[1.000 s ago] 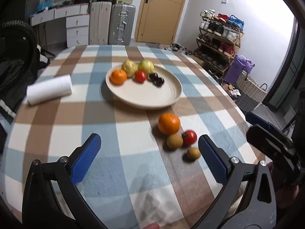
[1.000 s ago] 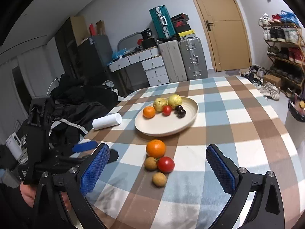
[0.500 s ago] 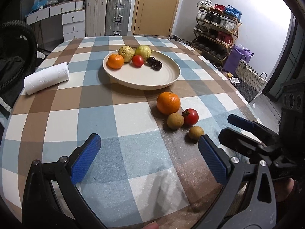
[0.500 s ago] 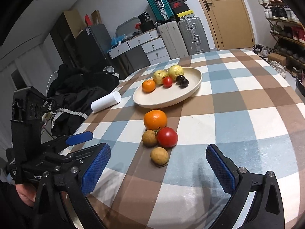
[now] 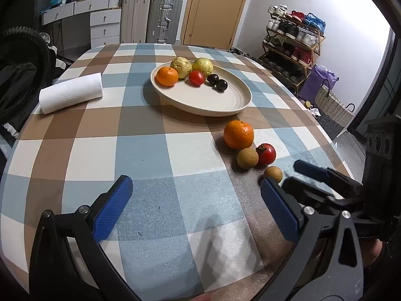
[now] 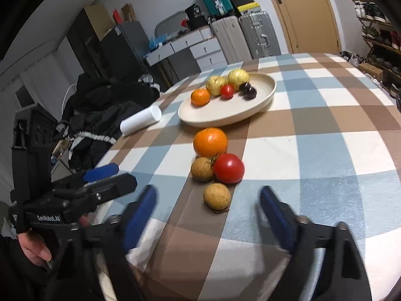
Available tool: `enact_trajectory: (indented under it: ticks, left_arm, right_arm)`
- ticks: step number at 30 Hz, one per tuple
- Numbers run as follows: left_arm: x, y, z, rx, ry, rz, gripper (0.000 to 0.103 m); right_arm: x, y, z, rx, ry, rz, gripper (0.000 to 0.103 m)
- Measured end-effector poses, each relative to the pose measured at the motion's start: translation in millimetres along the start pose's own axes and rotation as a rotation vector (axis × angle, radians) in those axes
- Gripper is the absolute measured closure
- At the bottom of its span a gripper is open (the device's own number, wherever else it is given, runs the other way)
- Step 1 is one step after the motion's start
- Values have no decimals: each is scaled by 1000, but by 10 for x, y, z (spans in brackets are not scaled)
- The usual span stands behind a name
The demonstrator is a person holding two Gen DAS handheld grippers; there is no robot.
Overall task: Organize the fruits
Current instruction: 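Lower the right tool onto a brown kiwi and close it, then hold the kiwi in the right tool while the left tool grasps another brown kiwi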
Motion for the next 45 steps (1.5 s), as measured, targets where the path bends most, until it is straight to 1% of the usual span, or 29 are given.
enact_trajectory:
  ticks: [1,3,4,6,7,8,9,12,14,16,18,22,31,36,38,40,43,45]
  left_arm:
    - [-8,-1,1,2,0,4,1]
    - [-19,-2,6,5,0,7,1]
    - [-26,-3,6,7,-1,9,1]
    - [-35,1,-1,5,-5,8,1]
    - [-39,5,-6,3,-6,7,1]
    - [-39,6,-12,2,-6,8,1]
    - [-42,8,-17,0,-7,9,1]
    - [-42,5,-22,0,-6,10,1]
    - [-43,8,-19,2,-5,12,1]
    - [-44,6,-23,0,-7,14,1]
    - [-49,1,-23,-2,-9,17,1]
    - [-59,5,-25,-8,-10,18,1]
    - [34,117,20,-33,9,2,1]
    - [158,247,72,-51,31,-24,1]
    - [211,334,90,-75,46,-28,1]
    - [274,405,109,-89,56,-57,1]
    - [337,514,136,-104,82,-59,1]
    - [365,561,147,-108,80,-84,2]
  right_arm:
    - [-12,32,-11,-15,-7,-8,27]
    - [-30,56,-18,-22,-23,-26,37]
    - [-46,64,-17,-24,-31,-28,43]
    - [-55,88,-22,-31,-44,-48,50]
    - [-61,104,-29,-37,-50,-57,56]
    - [-61,121,-36,-43,-54,-69,58]
    - [-51,135,-38,-47,-53,-81,58]
    - [-44,137,-38,-43,-59,-87,63]
    - [-35,144,-50,-48,-59,-94,72]
    - [-13,156,-51,-54,-49,-98,77]
    - [13,149,-43,-47,-42,-115,77]
    - [28,101,-34,-26,-42,-119,78]
    - [63,-44,6,26,-18,-87,78]
    - [185,-120,17,38,25,-73,78]
    - [259,-156,19,41,52,-66,78]
    - [324,-200,13,46,68,-69,78]
    - [398,-283,17,65,72,-77,78]
    - [420,-326,20,75,67,-82,78]
Point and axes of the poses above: each gripper's, at about its wrist camera, not at the fingertips, and y roughly the way its jaws point, x to its right, z to its top, the point moved 6 cm from there along y, roughly the way its jaws point, and after that the axes turned 8 degrees about -z, right-handed, at the moved point
